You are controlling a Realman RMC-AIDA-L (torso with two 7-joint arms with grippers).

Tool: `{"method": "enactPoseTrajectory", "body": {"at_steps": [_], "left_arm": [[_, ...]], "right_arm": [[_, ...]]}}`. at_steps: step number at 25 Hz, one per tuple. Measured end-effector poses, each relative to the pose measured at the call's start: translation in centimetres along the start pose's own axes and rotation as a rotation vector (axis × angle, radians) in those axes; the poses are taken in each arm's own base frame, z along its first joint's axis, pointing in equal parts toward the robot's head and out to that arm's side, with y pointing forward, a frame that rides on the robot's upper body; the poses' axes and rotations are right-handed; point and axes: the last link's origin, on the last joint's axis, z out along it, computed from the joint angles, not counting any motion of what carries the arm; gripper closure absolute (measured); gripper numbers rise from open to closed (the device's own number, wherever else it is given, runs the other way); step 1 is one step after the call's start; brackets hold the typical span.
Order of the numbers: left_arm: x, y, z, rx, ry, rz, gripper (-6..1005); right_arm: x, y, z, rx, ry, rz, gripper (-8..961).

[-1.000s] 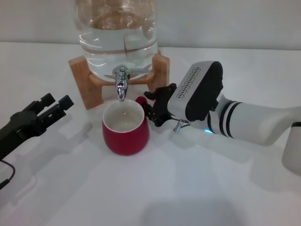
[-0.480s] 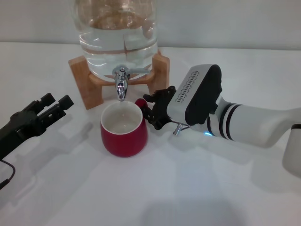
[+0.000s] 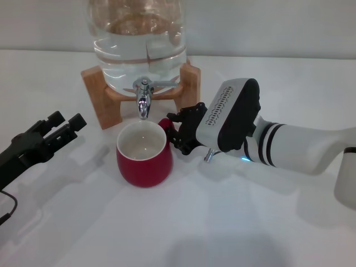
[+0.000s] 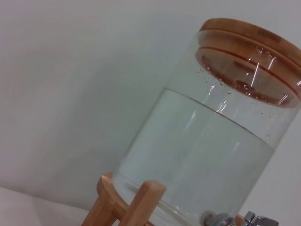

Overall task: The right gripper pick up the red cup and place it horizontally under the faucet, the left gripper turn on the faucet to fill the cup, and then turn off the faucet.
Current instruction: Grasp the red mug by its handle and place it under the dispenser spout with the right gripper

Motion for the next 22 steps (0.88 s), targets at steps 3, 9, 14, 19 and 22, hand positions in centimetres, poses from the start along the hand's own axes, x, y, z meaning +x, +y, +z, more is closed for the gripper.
{"method": "enactPoseTrajectory", "body": {"at_steps": [3,9,14,19,22], "left_arm": [[-0.03,0.01,-0.03,0.0,0.0,-0.001,108],[-0.08,0.06,-0.07,-0.001,0.001,-0.002,108],[-0.1,0.09,-0.11,-0.003,0.001,-0.003,108],[-0.09,0.15,-0.1,-0.007,0.002,-0.004,108],[-0.09,0.16,-0.1,-0.007,0.002,-0.004,108]], "right_arm": [[0.0,0.0,0.0,0.0,0.0,0.0,701],[0.01,-0.16,-0.02,0.008,0.001,0.011,701],[0.02,-0.29,-0.02,0.013,0.003,0.022,700],[-0.09,-0.7,-0.05,0.029,-0.002,0.04,699],[-0.07,-0.82,-0.08,0.034,-0.003,0.047,699]]}}
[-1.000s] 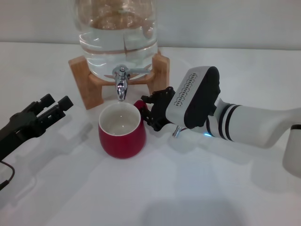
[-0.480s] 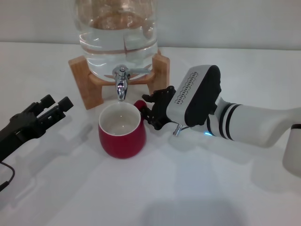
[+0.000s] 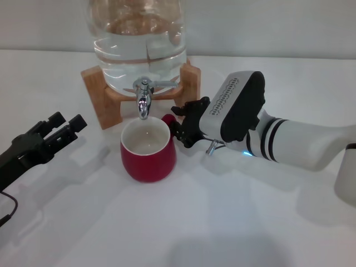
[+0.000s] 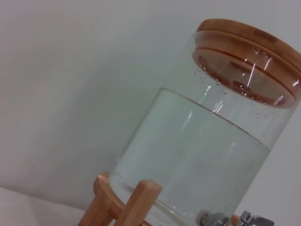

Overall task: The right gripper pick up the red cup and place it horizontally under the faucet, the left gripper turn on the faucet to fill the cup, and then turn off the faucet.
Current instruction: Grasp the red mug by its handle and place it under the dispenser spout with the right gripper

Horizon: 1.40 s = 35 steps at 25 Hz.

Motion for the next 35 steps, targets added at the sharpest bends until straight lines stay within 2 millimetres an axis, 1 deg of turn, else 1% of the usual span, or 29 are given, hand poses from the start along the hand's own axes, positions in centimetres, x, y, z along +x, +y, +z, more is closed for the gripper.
{"method": "enactPoseTrajectory", "body": {"at_steps": [35], "left_arm": [[0.09,-0.02,0.17,-0.001,0.0,0.002,108]], "right_arm": [[0.1,0.35,-0.05,-0.014,-0.003,-0.024,693]]}}
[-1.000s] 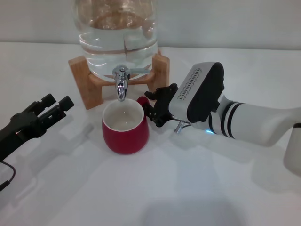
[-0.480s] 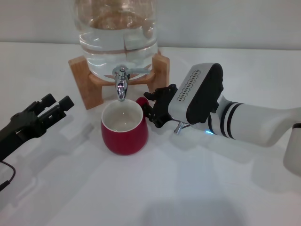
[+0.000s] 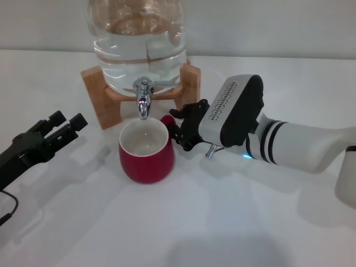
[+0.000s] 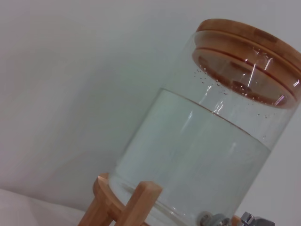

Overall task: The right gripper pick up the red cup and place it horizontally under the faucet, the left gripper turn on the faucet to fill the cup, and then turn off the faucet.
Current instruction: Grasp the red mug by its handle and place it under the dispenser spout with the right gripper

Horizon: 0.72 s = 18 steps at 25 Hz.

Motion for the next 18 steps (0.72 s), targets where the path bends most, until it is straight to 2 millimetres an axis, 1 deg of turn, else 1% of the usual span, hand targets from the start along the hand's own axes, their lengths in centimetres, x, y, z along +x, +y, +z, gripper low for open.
{"method": "enactPoseTrajectory", "body": {"at_steps": [18], "left_arm": [[0.09,-0.07,0.07,0.001,-0.001,0.003,108]], "right_arm": [[-0.08,0.19,0.0,-0.009,-0.005,-0.003,689]]}}
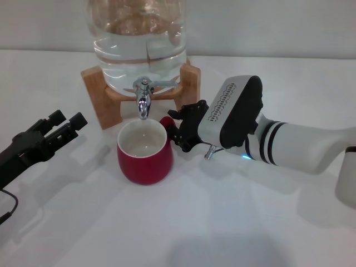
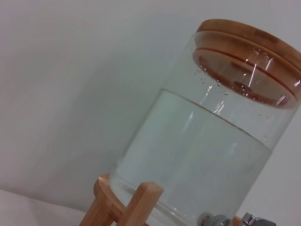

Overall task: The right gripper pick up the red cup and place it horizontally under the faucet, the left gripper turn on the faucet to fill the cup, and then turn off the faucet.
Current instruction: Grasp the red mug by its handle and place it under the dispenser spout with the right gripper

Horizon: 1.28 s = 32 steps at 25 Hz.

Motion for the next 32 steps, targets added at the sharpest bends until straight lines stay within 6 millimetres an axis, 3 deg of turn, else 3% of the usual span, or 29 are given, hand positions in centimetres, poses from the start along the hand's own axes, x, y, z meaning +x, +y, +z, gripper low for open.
{"method": "enactPoseTrajectory", "body": {"at_steps": [12,32], "left_arm": [[0.0,0.0,0.0,0.001,0.0,0.0,108],[-0.2,0.1,-0.4,-0.002,0.001,-0.005,108]], "right_arm": [[-0.1,0.5,-0.1,-0.02,-0.011,-0.025,687],[-0.2,-0.5,-0.1,0.018,-0.016,0.019,682]]}}
